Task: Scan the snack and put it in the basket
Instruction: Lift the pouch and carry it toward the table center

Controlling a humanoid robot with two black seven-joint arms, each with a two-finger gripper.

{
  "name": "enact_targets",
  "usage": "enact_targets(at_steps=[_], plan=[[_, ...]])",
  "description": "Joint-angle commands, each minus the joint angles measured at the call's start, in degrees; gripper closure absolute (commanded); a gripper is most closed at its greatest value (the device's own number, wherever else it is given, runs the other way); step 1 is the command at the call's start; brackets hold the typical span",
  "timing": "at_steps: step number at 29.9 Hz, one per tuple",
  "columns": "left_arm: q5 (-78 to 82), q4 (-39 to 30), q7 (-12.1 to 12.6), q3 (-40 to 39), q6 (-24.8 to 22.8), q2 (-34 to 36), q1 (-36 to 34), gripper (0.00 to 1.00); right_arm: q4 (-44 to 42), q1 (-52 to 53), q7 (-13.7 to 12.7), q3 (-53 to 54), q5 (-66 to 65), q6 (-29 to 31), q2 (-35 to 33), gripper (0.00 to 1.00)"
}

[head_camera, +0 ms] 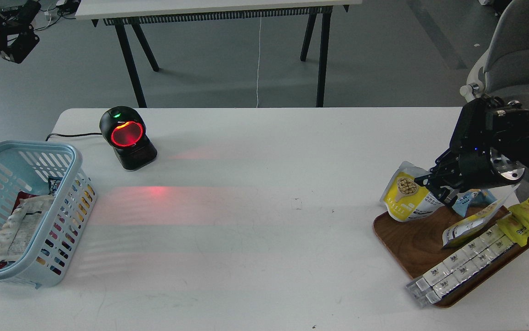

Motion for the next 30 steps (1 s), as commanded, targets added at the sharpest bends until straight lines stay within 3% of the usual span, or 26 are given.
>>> enact_targets(at_steps=[1, 12, 30], plan=[[0.0, 0.0, 0.0, -0.17, 0.0, -0.08, 0.0, 0.0, 0.16, -0.05, 0.01, 1.43, 1.67, -0.04, 0.58, 0.99], [0.0, 0.0, 0.0, -0.08, 0.0, -0.17, 0.09, 0.0, 0.16, 0.03, 0.01, 5.39, 2.21, 0.05, 8.13, 0.99], [0.0, 0.0, 0.0, -0.25, 0.0, -1.05, -0.17, 0.0, -4.4, 4.25, 0.01, 5.39, 5.9, 1.02, 31.95, 0.99]])
